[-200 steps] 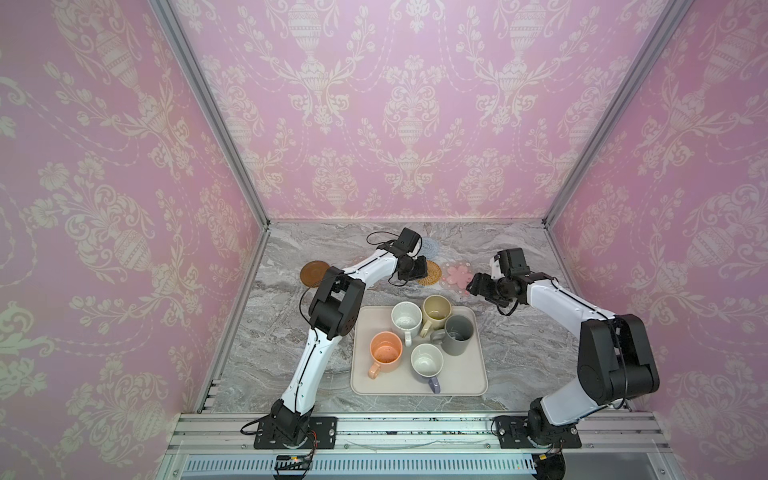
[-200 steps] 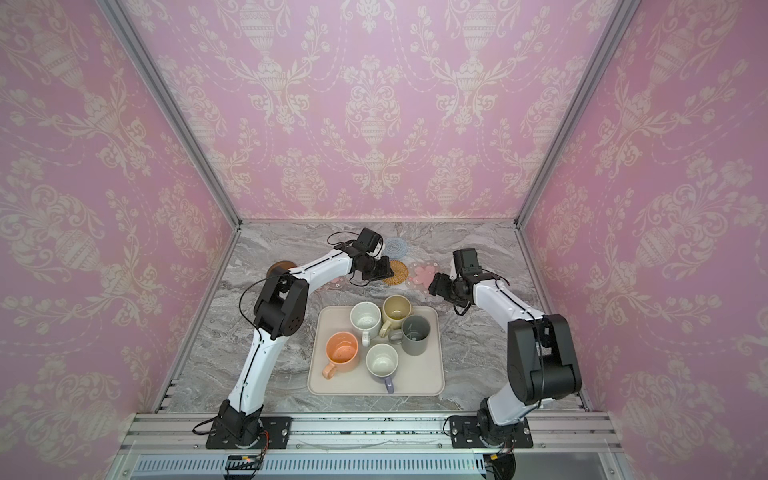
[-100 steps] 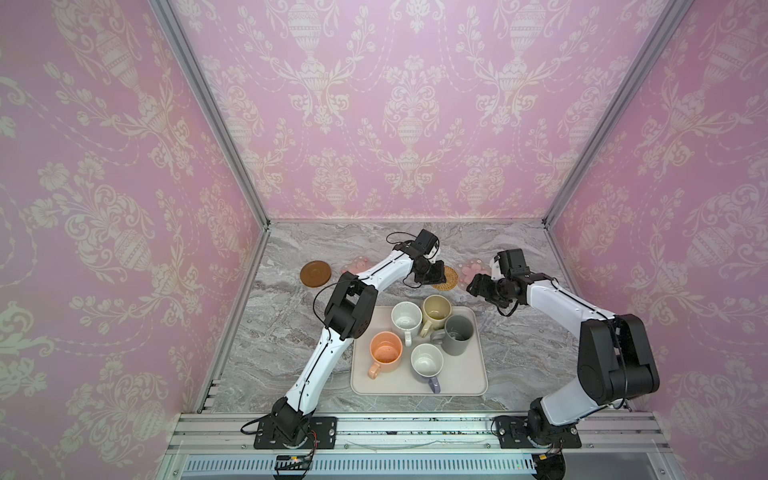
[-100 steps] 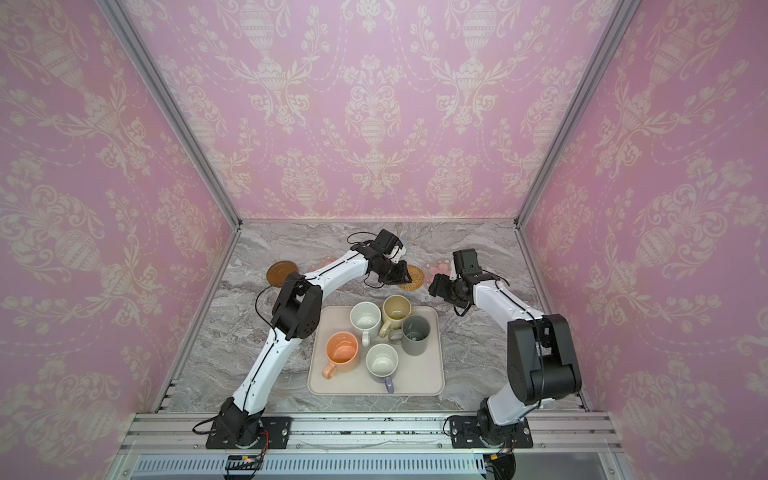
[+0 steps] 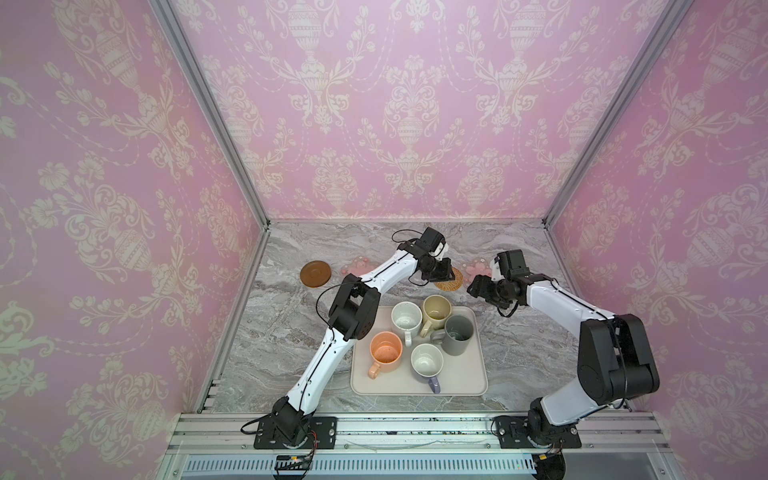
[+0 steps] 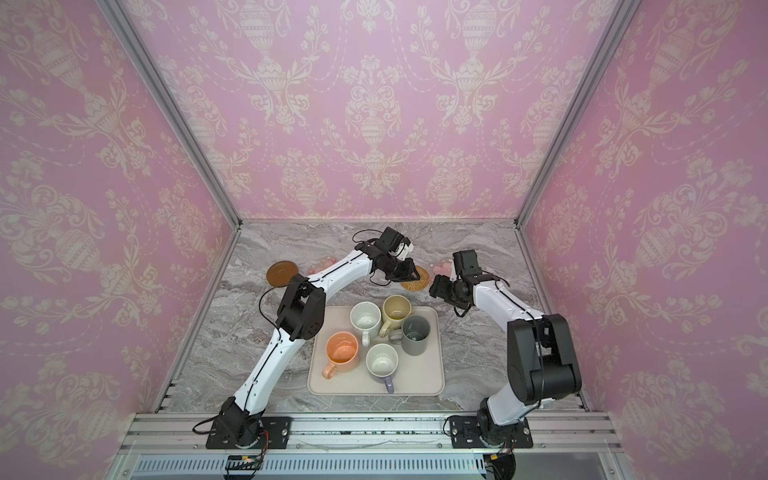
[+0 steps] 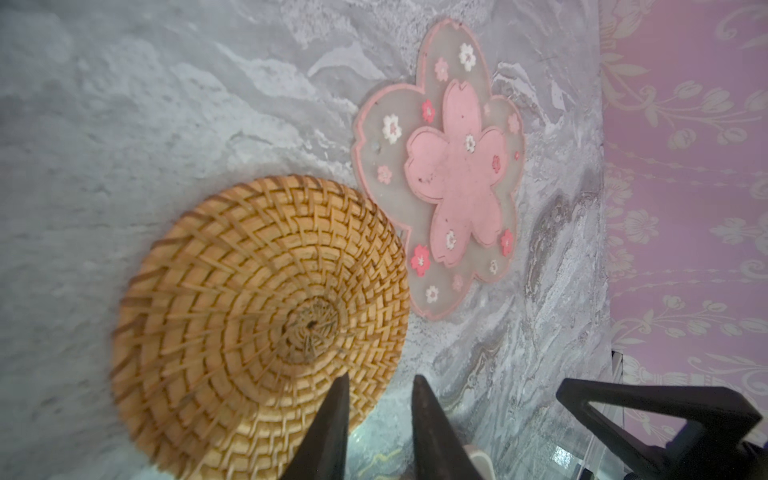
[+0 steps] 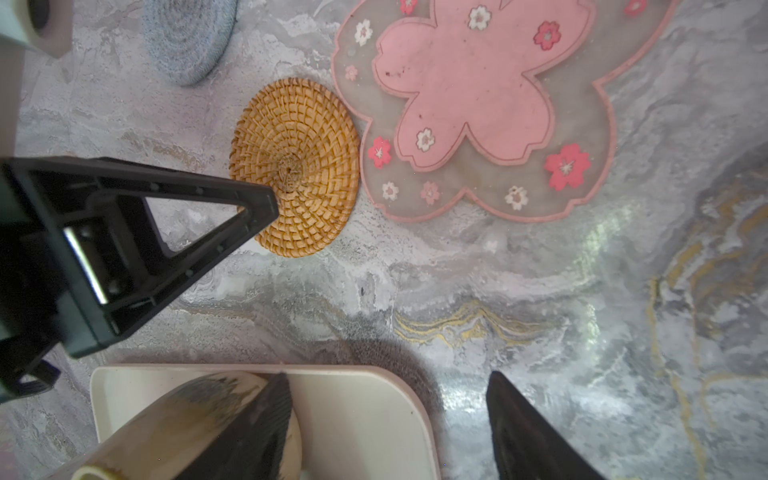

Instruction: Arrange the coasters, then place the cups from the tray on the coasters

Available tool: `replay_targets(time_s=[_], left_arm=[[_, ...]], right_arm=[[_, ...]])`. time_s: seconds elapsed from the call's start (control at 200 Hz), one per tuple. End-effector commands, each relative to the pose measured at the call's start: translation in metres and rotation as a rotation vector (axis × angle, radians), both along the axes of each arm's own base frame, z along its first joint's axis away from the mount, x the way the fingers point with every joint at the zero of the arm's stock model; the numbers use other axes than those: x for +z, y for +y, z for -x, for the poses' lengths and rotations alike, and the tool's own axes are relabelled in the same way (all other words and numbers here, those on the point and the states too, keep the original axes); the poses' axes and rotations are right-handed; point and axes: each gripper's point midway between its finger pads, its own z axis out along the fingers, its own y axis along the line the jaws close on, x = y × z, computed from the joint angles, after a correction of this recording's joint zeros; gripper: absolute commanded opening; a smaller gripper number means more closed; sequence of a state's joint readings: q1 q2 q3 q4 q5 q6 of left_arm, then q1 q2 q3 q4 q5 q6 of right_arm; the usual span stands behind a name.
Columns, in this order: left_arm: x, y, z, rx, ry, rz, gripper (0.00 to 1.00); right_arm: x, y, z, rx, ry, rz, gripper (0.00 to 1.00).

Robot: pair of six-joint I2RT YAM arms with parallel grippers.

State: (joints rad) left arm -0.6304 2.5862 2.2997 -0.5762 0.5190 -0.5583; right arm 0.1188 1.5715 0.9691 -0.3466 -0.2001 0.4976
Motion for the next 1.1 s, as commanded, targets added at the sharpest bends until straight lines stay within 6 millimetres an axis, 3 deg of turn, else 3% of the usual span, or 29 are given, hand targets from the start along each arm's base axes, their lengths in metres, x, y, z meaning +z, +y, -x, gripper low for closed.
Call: replay_targets(time_s=[0.0,0.155,0.305,0.415,0.811,1.096], left_arm=[[0.068,0.000,-0.010,-0.003,-0.097,0.086,0.29],[0.090,0.015,-0.016,0.012,-0.143,0.067,0.30],[0.096,0.036,-0.022,0.047,-0.165,0.011,0.31],[0.090,0.051,-0.025,0.070,-0.164,-0.050,0.31],[0.066,0.074,-0.031,0.130,-0.162,-0.179,0.30],[0.057,0.104,-0.065,0.239,-0.193,-0.216,0.30]], right_arm=[[0.003,-0.006,0.003,-0.015,-0.010,0.017,0.75],[0.004,-0.010,0.006,-0.018,-0.011,0.027,0.75],[0.006,-0.012,0.006,-0.023,-0.019,0.029,0.75],[0.008,-0.015,0.005,-0.029,-0.027,0.036,0.75],[0.015,-0.026,0.007,-0.052,-0.042,0.042,0.74],[0.018,-0.031,0.010,-0.065,-0.051,0.042,0.72]])
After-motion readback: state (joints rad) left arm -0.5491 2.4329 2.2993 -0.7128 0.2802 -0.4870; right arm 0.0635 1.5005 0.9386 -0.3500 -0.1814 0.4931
